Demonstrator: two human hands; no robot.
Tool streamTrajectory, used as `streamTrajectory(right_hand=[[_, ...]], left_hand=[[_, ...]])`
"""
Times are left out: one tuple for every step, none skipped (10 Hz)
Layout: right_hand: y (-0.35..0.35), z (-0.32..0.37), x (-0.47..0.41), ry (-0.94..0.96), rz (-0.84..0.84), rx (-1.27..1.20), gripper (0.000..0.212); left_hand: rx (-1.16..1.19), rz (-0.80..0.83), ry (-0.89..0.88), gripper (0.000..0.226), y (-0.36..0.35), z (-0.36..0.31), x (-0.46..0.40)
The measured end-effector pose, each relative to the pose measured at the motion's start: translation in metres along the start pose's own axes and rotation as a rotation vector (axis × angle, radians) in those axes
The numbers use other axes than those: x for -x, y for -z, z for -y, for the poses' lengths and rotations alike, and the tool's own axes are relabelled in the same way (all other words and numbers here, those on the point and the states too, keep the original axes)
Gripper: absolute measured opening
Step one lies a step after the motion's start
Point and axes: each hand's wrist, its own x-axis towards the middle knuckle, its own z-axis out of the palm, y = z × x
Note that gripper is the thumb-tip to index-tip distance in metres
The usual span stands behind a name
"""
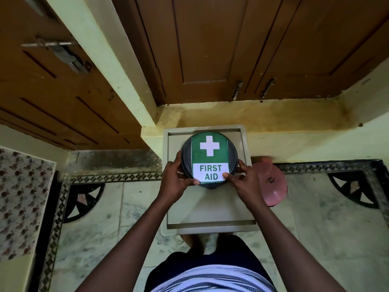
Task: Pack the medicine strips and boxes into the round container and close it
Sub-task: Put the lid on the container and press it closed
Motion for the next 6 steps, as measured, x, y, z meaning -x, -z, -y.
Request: streamTrajectory(right_hand=[[-0.004,0.005,-0.004,0.013,0.004,0.045,0.043],[-0.006,0.009,-0.006,0.020,0.005,0.066,0.044],[-0.005,0.008,-0.002,0.005,-0.012,0.089,0.040],[-0.005,0.014,0.004,-0.008,-0.039,0.108,0.033],[-0.005,0.015,0.009,0.010,-0.117,0.109,0.032],[-0.008,0.015,0.016,0.005,-0.234,0.162,0.040]], left_hand=[[0.000,-0.004,0.021,0.114,0.000,0.009,-0.004],[0.003,-0.004,0.043,0.115,-0.001,0.013,-0.005],[-0.005,-0.002,0.037,0.116,0.000,0.012,-0.006],[-0.017,-0.002,0.037,0.115,0.000,0.010,-0.004],[-0.018,0.000,0.063,0.107,0.003,0.008,0.002],[-0.042,-0.078,0.122,0.108,0.006,-0.002,0.020]])
